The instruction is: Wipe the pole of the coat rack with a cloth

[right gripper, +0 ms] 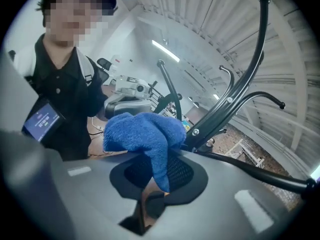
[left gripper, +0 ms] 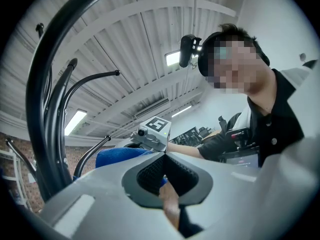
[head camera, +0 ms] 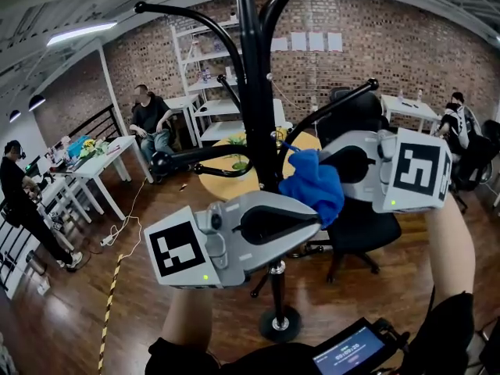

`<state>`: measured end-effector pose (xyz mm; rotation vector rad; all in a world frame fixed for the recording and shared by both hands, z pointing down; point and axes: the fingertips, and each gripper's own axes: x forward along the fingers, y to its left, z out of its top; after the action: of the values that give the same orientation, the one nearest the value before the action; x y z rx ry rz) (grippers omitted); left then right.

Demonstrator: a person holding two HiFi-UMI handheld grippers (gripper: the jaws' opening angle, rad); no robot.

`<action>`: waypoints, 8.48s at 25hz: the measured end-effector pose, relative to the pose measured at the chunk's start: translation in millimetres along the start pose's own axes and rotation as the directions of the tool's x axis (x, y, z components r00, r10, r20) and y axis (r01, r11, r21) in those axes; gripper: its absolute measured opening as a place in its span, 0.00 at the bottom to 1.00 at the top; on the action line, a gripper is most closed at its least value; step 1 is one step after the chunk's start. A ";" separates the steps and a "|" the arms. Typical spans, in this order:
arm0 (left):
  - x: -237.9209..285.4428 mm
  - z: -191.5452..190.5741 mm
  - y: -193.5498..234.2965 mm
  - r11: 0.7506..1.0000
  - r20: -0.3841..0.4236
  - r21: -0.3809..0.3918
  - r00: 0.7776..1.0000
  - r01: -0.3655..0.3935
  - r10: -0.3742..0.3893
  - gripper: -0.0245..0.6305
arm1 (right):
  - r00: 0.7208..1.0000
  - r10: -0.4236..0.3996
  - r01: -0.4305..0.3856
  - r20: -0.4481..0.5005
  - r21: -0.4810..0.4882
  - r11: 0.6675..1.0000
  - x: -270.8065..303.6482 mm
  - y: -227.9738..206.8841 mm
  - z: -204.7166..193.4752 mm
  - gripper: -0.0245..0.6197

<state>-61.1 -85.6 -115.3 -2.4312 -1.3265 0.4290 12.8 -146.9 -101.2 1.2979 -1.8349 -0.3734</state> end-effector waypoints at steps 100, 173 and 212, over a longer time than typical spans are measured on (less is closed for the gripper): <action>9.7 -143.2 17.2 0.982 -0.216 -0.083 0.965 -0.171 0.149 0.04 | 0.927 -0.368 0.316 0.081 0.364 0.876 87.6 29.0 -111.9 0.12; 108.8 -74.8 139.9 0.396 -0.287 0.447 0.291 -0.802 0.913 0.03 | 0.570 0.026 -0.027 0.821 -0.013 1.000 0.9 -91.2 -28.9 0.12; 56.3 -158.7 115.1 0.406 -0.343 0.370 0.283 -0.836 0.896 0.04 | 0.688 0.232 -0.339 0.688 0.022 0.940 103.4 19.6 -111.5 0.12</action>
<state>120.1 -119.6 -27.9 -2.6638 0.3932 0.0601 74.1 -205.9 26.5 0.9933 -2.6961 -0.6050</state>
